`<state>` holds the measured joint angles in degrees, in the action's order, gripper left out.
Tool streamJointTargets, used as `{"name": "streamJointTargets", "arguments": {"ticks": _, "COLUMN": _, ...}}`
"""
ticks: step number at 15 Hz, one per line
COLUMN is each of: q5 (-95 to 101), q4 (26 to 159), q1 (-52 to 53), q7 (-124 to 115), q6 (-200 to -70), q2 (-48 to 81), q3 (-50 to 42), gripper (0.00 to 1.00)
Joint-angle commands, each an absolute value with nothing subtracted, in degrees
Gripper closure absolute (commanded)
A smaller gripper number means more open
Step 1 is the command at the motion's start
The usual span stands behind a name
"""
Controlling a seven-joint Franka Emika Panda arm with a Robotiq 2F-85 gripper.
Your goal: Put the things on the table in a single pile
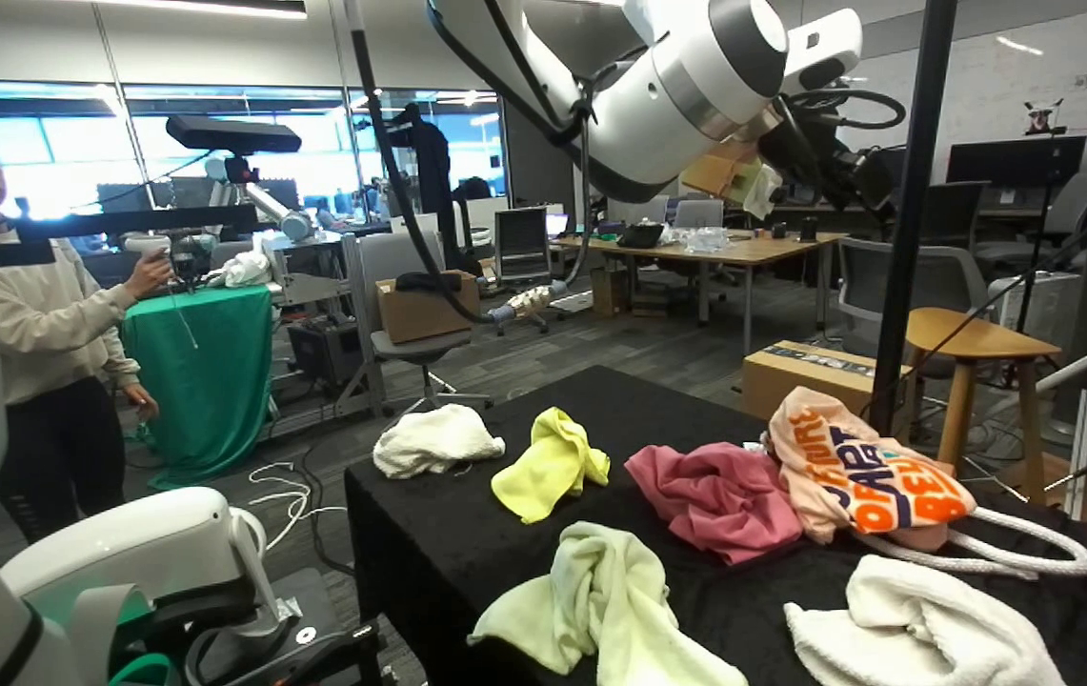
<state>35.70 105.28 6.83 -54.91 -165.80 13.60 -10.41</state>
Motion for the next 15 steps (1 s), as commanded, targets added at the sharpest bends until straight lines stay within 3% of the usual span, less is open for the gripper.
{"name": "streamJointTargets", "arguments": {"ticks": 1, "q5": 32.2, "q4": 107.2, "q1": 5.0, "q7": -48.0, "q6": -165.8, "q2": 12.7, "q3": -8.0, "gripper": 0.03}}
{"name": "streamJointTargets", "arguments": {"ticks": 5, "q5": 23.6, "q4": 114.2, "q1": 0.7, "q7": -32.9, "q6": -162.9, "q2": 11.3, "q3": -3.7, "gripper": 0.0}}
{"name": "streamJointTargets", "arguments": {"ticks": 15, "q5": 4.6, "q4": 122.7, "q1": -4.8, "q7": -3.3, "q6": -149.8, "q2": 12.3, "q3": -4.7, "gripper": 0.0}}
